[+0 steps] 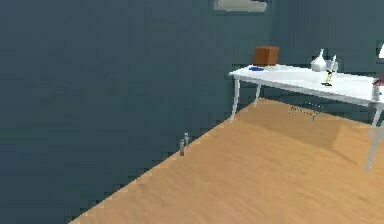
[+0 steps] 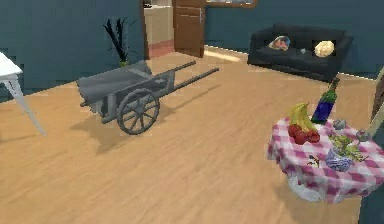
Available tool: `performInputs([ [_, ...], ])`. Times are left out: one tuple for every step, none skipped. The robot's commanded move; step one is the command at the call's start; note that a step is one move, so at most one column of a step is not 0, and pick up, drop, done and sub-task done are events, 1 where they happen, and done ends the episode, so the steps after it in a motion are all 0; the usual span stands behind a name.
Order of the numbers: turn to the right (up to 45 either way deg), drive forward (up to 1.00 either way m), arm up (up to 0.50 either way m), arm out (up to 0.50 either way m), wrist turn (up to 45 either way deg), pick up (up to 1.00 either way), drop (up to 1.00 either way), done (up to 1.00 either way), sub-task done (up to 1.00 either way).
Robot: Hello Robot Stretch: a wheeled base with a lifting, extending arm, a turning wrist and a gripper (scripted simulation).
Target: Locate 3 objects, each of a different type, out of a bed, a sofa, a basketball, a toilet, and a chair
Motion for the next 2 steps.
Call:
performInputs([
  [-45.0, 0.0, 0.0, 0.0, 0.0, 0.0, 0.0, 0.0, 0.0],
  [-39.0, 0.0, 0.0, 0.0, 0.0, 0.0, 0.0, 0.0, 0.0],
])
